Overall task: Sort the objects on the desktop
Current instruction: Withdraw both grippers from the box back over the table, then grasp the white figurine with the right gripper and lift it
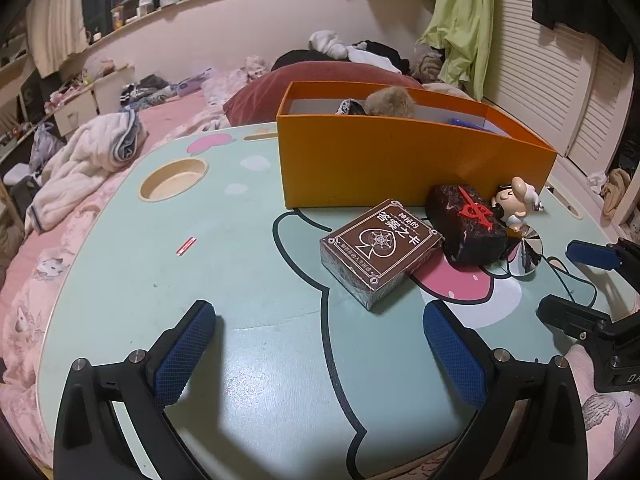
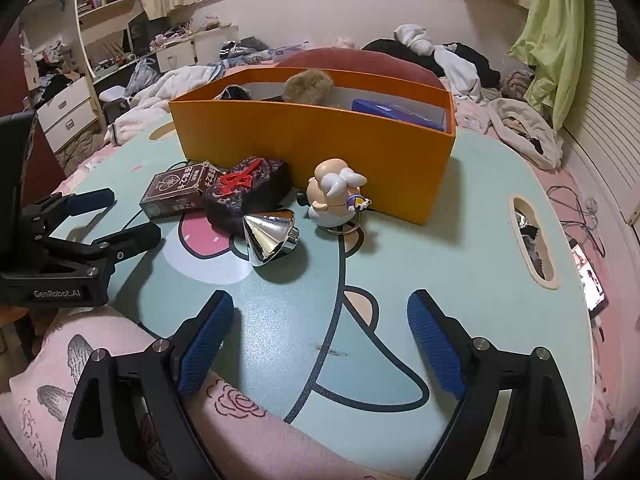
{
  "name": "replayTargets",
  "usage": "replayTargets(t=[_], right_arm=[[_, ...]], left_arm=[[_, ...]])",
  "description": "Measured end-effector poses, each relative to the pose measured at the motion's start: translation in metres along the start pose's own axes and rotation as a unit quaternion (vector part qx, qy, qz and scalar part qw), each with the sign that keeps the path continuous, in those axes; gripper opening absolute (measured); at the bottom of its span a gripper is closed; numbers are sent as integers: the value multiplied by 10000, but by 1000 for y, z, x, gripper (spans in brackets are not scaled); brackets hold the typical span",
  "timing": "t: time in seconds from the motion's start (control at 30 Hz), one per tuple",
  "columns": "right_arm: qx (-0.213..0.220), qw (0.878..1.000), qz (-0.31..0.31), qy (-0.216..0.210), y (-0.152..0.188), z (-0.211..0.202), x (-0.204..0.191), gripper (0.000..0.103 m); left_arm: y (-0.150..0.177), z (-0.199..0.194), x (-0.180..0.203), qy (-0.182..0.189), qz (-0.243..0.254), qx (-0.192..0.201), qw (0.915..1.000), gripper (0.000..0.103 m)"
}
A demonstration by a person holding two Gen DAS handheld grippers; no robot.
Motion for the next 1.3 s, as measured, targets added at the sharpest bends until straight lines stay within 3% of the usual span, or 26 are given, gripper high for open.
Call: replayTargets(t=[0.4, 0.63, 0.8, 0.9, 0.97, 1.07, 1.2, 1.3], right_arm=[[339, 9975, 532, -310, 2, -4, 20, 89], [810, 9906, 986, -497, -15, -14, 36, 89], [480, 9898, 1290, -356, -42, 9, 44, 88], [234, 9894, 1378, -387, -50, 23, 48, 75], [59, 9883, 1438, -501, -49, 32, 49, 57], [51, 9861, 1507, -691, -44, 36, 50, 38], [275, 9830, 1597, -865, -39, 32, 51, 37], [716, 9804, 1580, -931, -35, 17, 49, 37]], left_arm=[[1, 0, 0, 2, -5, 1, 10000, 103], [-1, 0, 0, 5, -5, 2, 10000, 103], [0, 0, 0, 3, -4, 2, 10000, 103], [0, 0, 0, 3, -6, 3, 10000, 103], [0, 0, 0, 3, -5, 4, 10000, 103], [0, 0, 0, 4, -8, 3, 10000, 103], [0, 0, 0, 3, -8, 5, 10000, 103], [0, -1, -1, 6, -11, 8, 10000, 103]])
Point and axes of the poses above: each gripper's, at about its wrist camera, not at the fingertips, and z roughly the way its jaws point, x to its right, y to its underside, the point moved 4 cm from there along z, roughly the way its jaws point, and after that the axes turned 11 degrees about -z, right-handed, at the moved point
